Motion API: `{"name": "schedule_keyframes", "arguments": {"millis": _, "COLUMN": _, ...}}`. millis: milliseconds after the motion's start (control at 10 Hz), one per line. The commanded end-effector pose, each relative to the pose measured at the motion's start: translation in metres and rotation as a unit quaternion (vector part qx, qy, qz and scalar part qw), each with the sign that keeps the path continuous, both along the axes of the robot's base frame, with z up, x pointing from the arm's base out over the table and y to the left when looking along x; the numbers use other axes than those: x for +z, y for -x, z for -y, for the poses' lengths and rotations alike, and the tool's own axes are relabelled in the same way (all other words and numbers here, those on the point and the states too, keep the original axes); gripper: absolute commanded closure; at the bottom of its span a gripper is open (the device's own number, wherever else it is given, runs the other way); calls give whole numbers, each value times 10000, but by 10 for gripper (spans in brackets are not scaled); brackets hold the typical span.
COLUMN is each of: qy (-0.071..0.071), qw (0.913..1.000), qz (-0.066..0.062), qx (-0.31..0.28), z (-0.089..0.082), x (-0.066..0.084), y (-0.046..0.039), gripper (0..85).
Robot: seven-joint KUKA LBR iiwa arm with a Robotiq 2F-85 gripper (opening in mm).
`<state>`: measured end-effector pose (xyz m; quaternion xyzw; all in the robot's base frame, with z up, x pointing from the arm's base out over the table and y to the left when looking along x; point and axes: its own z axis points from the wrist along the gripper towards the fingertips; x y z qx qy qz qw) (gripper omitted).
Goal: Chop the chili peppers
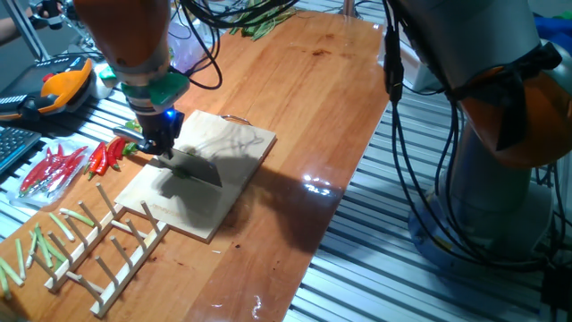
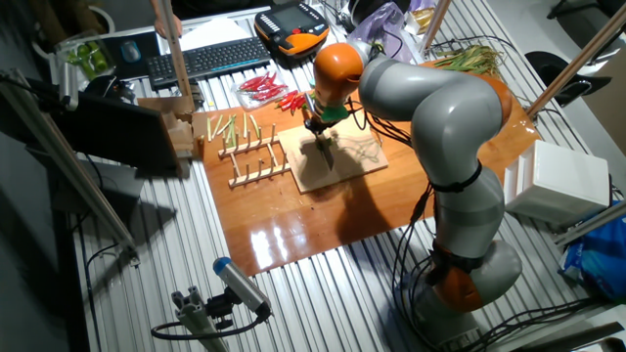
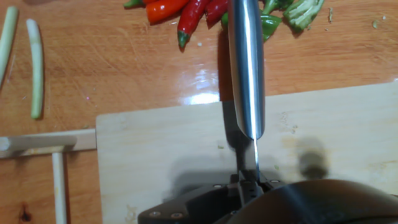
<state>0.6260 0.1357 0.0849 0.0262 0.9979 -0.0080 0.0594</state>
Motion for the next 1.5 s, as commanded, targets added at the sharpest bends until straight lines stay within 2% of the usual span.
{"name": "schedule_keyframes", "arguments": {"millis": 0, "qy": 24, "qw": 10000, "qz": -6, "qx": -6, "z": -6, "x": -4, "y": -8, "gripper": 850}}
{"name": "schedule_keyframes", "arguments": {"millis": 200, "qy": 25, "qw": 10000, "qz": -29, "qx": -6, "z": -9, "x": 38, "y": -80, "gripper": 850}}
{"name": "schedule_keyframes", "arguments": {"millis": 400, "qy": -48, "qw": 10000, "qz": -76, "qx": 32, "z": 39, "x": 99, "y": -152, "gripper": 850}}
{"name": "schedule_keyframes", "arguments": {"millis": 500, "qy": -36, "qw": 9999, "qz": -92, "qx": 69, "z": 76, "x": 129, "y": -182, "gripper": 850}}
{"name": "schedule_keyframes", "arguments": {"millis": 900, "qy": 18, "qw": 9999, "qz": -108, "qx": 69, "z": 89, "x": 176, "y": -162, "gripper": 850}}
{"name": "schedule_keyframes", "arguments": {"millis": 1400, "qy": -42, "qw": 10000, "qz": -61, "qx": 17, "z": 34, "x": 90, "y": -81, "gripper": 850}}
